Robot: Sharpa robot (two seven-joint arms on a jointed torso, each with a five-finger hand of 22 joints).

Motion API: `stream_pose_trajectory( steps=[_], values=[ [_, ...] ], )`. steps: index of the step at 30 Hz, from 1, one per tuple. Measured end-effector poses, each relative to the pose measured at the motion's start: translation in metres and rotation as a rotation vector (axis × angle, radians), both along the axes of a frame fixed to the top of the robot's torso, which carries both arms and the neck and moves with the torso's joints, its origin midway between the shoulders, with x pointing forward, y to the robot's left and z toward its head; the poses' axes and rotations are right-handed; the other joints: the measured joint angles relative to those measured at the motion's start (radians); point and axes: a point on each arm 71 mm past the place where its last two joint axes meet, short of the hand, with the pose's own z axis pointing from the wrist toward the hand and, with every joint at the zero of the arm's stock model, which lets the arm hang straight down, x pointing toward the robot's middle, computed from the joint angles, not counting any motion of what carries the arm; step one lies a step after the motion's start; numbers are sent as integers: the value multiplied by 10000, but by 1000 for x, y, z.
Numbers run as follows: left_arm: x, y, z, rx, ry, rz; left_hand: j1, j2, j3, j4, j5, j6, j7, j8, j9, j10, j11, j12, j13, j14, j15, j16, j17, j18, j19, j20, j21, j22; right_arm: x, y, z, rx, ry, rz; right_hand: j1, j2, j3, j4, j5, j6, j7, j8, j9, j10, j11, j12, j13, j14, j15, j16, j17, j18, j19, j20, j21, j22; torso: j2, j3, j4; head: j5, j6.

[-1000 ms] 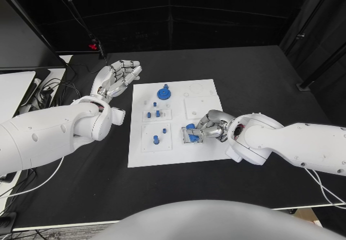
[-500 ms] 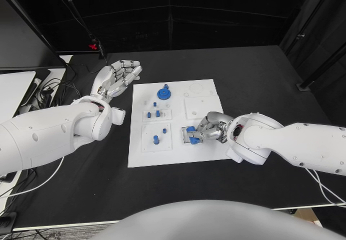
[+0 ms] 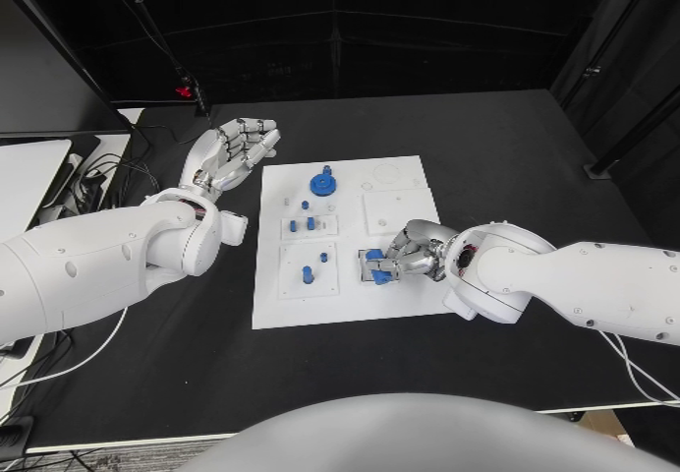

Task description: Assemble the parts on the task board

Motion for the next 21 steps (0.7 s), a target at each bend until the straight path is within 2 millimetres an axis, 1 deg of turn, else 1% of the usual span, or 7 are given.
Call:
stream_pose_trajectory(
  steps=[5,7,10,13,15,17,21],
  values=[
    [0,0,0,-1,1,-4,0,0,0,0,0,0,0,0,0,0,0,0,0,0,0,0,0,0,0,0,0,0,1,0,0,-22,5,-12,-130,88,-291,-5,-374,-131,16,68,49,0,0,0,0,0,0,0,0,1,0,0,0,0,0,0,0,10,0],
    [0,0,0,-1,1,-7,0,0,0,0,0,0,0,0,0,0,0,0,0,0,0,0,1,1,0,0,0,0,1,0,-1,-38,15,-13,-193,56,-365,-11,-489,-149,34,106,64,0,0,0,0,0,0,0,0,0,0,0,0,0,0,0,0,11,0],
    [0,-1,0,-3,2,-14,0,0,0,0,0,0,0,0,0,0,0,0,0,0,0,0,1,1,0,0,0,0,1,0,-1,-53,28,-4,-200,63,-432,-3,-518,-201,15,123,79,0,0,0,0,0,0,0,0,0,0,0,0,0,1,0,0,11,0],
    [0,-1,0,-4,2,-16,0,0,0,0,0,0,0,0,0,0,0,0,0,0,0,0,1,0,0,0,0,0,1,0,-1,-65,38,5,-200,63,-443,-14,-562,-238,53,124,80,0,0,0,0,0,0,0,0,-1,0,0,0,0,1,0,0,18,0],
    [0,-1,0,-4,3,-19,0,0,0,0,0,0,0,0,0,0,0,0,0,0,0,0,1,1,0,0,0,0,2,0,-1,-75,45,10,-200,63,-504,-9,-564,-271,20,124,80,0,0,0,0,0,0,0,4,0,0,0,0,0,1,-1,-1,27,0],
    [0,-1,0,-5,4,-23,0,0,0,0,0,0,0,0,0,0,0,0,0,0,0,0,1,0,0,0,0,0,2,1,-1,-84,54,19,-205,58,-554,-5,-614,-322,71,160,91,0,0,0,0,0,0,0,8,0,0,0,0,0,1,-1,-1,28,0],
    [0,-1,0,-7,7,-30,42,41,0,0,0,0,0,0,0,1,0,36,0,0,0,75,-18,0,0,0,0,-13,2,1,-1,-105,71,28,-252,10,-608,-8,-614,-373,60,187,102,0,0,0,0,0,0,0,7,0,0,0,0,0,1,-1,-1,28,0]
  ],
)
